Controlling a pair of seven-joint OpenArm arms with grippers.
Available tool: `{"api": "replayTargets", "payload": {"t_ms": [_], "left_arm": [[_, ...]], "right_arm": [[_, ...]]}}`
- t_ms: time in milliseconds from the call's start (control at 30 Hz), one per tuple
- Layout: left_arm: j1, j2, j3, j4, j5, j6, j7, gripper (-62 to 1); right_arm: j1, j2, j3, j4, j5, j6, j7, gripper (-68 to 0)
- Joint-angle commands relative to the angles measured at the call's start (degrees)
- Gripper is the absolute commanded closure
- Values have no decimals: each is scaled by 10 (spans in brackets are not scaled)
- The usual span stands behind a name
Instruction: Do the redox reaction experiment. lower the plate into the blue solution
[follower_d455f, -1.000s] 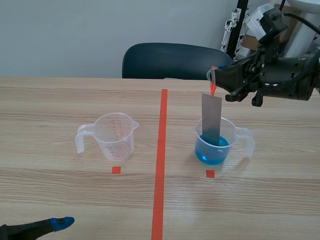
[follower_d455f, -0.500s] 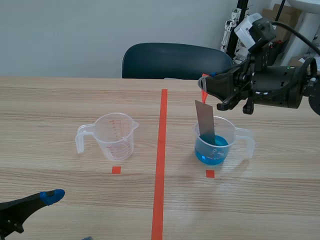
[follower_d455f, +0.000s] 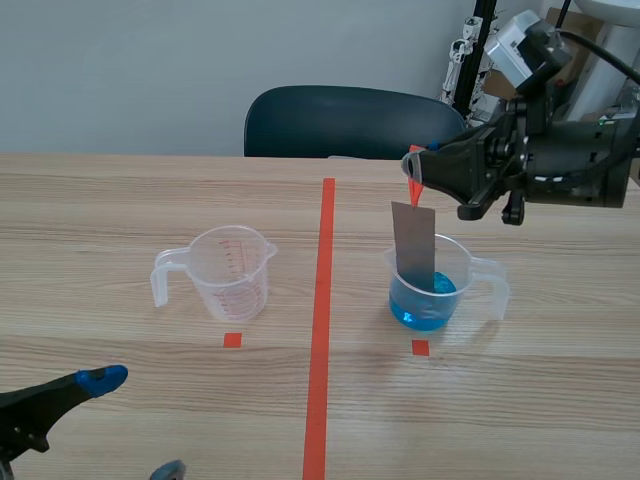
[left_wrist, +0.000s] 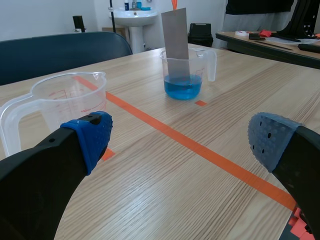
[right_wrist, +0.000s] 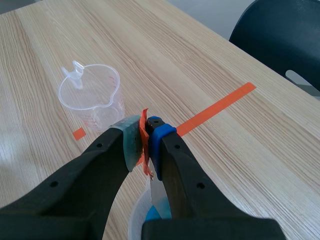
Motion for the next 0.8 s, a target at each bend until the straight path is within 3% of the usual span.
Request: {"api": "replayTargets", "payload": {"t_ms": [0, 767], "left_arm": [[-2, -2, 0, 14, -4, -3, -8, -573], [-2, -2, 0, 14, -4, -3, 1, -572]], "right_arm": [[16, 11, 3, 9, 6, 0, 10, -4], [16, 16, 3, 9, 3, 3, 14, -4]]}}
